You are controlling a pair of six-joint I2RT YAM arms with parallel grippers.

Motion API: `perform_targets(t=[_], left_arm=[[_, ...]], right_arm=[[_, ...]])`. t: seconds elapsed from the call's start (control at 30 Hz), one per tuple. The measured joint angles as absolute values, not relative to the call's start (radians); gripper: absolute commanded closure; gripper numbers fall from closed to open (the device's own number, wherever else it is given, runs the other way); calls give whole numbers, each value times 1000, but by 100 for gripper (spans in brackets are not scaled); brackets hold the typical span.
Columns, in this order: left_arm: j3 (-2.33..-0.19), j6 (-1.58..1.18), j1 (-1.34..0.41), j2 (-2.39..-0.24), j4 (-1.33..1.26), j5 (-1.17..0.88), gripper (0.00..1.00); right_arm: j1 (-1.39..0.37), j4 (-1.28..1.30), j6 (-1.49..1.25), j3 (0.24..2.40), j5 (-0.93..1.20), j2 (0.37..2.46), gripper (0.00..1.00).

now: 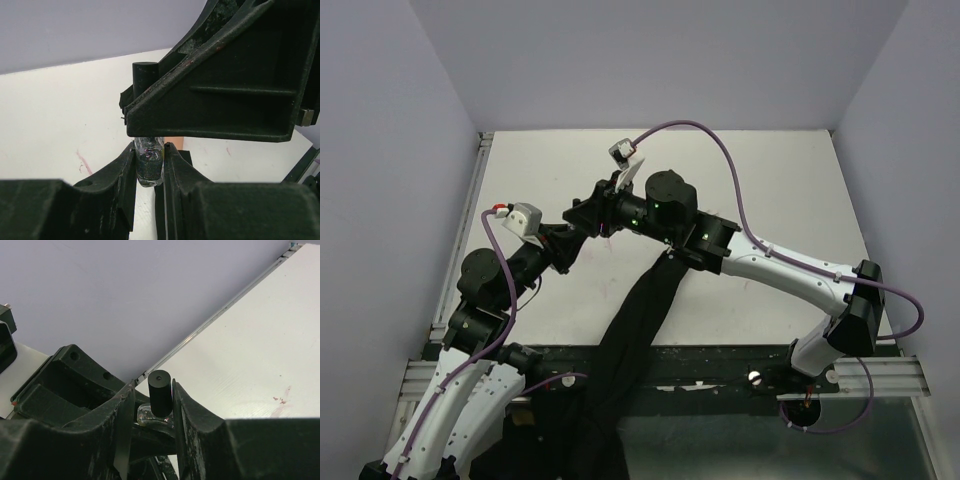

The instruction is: Paint the nails

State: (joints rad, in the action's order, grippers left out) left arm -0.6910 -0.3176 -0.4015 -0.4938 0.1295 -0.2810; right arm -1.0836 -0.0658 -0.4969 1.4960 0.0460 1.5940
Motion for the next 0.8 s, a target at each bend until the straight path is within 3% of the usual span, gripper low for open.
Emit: perform_targets(t=[0.23,0.4,0.6,0.8], left_arm=[[-691,-318,-402,-494,123,-289,100],[-691,-318,-401,-494,119,-296,100],[-683,-327,-400,-492,97,-353,100],[-672,-384,-389,-490,-25,-518,100]], right_arm=[[-1080,-65,-488,1496,37,1594,75],[-1078,-65,-474,1496,34,1594,99],[-1077,-73,-429,1465,68,1562,99],[-1050,-73,-357,1438,234,1484,99]])
